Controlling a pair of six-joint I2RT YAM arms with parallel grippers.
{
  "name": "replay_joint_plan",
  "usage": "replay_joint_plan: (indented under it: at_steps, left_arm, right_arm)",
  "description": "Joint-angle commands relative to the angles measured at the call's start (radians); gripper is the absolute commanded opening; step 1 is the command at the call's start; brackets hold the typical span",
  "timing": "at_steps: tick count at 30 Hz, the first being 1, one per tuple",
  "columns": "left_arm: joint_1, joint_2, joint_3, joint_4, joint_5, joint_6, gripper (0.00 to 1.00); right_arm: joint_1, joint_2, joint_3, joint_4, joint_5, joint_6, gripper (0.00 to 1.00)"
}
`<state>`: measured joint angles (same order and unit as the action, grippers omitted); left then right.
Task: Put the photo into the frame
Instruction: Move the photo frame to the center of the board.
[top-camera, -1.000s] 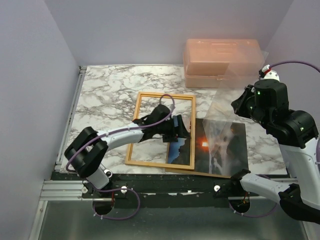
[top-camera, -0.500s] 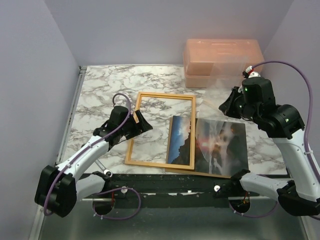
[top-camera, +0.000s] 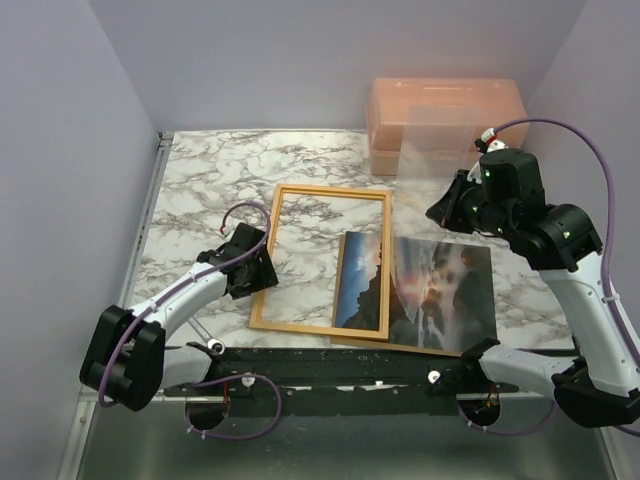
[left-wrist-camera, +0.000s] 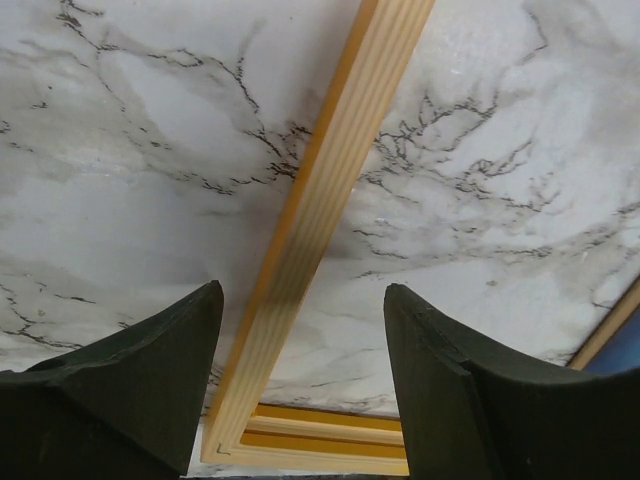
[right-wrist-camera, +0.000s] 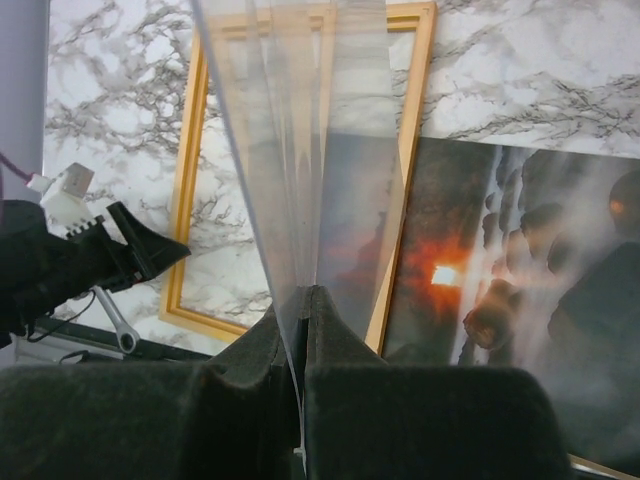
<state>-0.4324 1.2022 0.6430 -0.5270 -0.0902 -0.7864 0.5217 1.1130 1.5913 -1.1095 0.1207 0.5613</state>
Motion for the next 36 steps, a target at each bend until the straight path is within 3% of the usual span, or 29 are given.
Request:
replay_joint_plan:
  at_steps: [1, 4, 13, 21, 27, 36]
  left_arm:
    - [-0.014, 0.074, -0.015, -0.008, 0.001, 0.019, 0.65]
    - [-0.044, 0.107, 0.001, -0.02, -0.006, 0.019, 0.58]
    - [-0.168, 0.122, 0.017, -0.042, -0.019, -0.035, 0.18]
    - [-0.286, 0.148, 0.02, -0.069, -0.05, -0.098, 0.04]
    - [-0.333, 0.143, 0.002, -0.053, -0.057, -0.097, 0.02]
    - [-0.402, 0.073, -0.031, -0.037, -0.052, -0.116, 0.0]
  right_arm:
    - [-0.003, 0.005, 0.027, 0.02, -0.101, 0.01, 0.0]
    - [-0.004, 0.002, 0.041, 0.038, -0.167, 0.009, 0.0]
    - [-0.003, -0.006, 0.071, 0.061, -0.24, 0.019, 0.0]
    - [-0.003, -0.01, 0.106, 0.07, -0.271, 0.026, 0.0]
    - [-0.003, -0.02, 0.145, 0.099, -0.305, 0.026, 0.0]
    - [-0.003, -0.028, 0.041, 0.118, -0.285, 0.02, 0.0]
